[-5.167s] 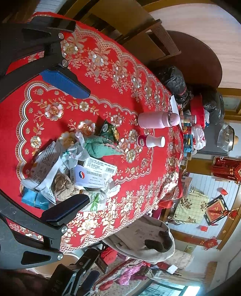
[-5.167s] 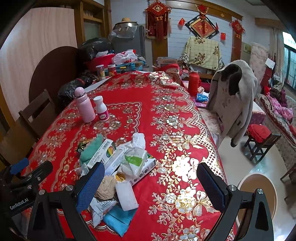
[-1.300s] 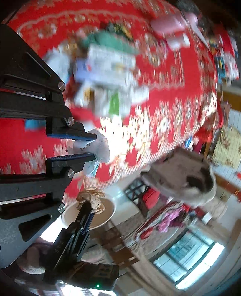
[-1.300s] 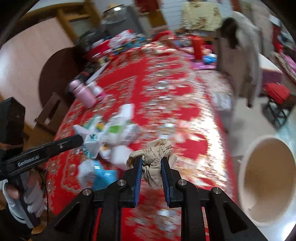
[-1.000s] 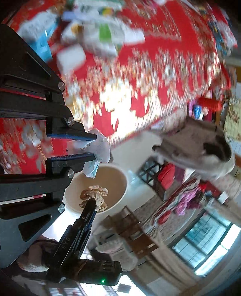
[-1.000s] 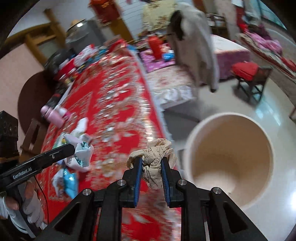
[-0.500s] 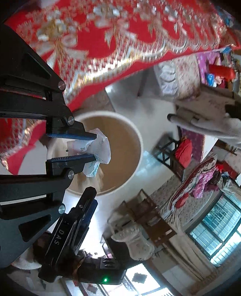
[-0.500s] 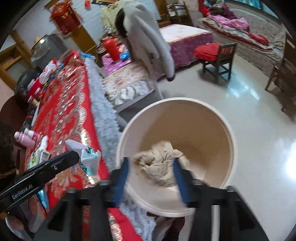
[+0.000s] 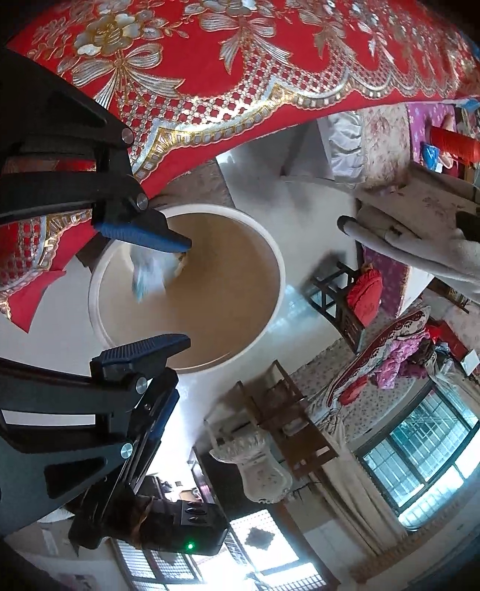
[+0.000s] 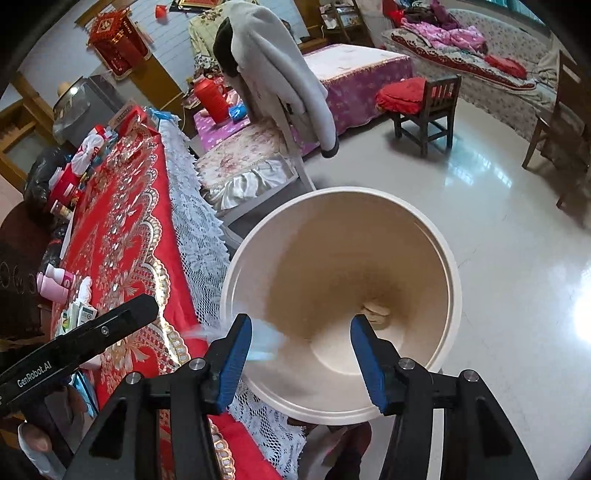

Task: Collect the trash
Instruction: 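Open both grippers over the beige bin, dropping cloth and tissue, then move both open grippers back over the table clutter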

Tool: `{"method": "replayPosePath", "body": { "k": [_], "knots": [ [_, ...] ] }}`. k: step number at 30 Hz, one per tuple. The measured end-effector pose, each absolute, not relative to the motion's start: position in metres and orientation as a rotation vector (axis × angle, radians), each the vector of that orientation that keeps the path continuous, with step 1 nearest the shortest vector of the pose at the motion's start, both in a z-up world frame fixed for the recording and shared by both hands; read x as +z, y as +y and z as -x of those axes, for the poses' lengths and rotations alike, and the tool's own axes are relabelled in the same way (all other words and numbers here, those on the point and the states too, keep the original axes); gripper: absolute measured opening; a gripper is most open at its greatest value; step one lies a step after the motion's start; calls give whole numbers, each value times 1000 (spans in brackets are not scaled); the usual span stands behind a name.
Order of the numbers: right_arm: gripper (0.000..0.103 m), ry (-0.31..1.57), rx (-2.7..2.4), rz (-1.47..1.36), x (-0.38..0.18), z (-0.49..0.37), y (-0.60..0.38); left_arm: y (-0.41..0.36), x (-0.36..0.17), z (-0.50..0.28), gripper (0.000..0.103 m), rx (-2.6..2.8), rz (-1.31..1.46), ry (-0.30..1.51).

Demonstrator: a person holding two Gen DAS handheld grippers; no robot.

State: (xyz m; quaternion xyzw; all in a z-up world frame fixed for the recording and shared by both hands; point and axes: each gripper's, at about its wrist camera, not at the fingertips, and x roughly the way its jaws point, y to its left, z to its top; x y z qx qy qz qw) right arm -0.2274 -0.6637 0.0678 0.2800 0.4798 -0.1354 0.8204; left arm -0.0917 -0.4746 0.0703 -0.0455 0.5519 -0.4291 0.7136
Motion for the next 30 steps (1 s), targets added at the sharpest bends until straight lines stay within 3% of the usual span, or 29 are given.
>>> {"method": "replayPosePath", "body": {
  "k": [11,30],
  "knots": [
    [57,1011,-252,-550,78,216,-643,-447,89,95,44,-817,14,1136],
    [61,1031,-2,-402,93,141,-511,-291,118,83,44,-492,45,999]
  ]
}}
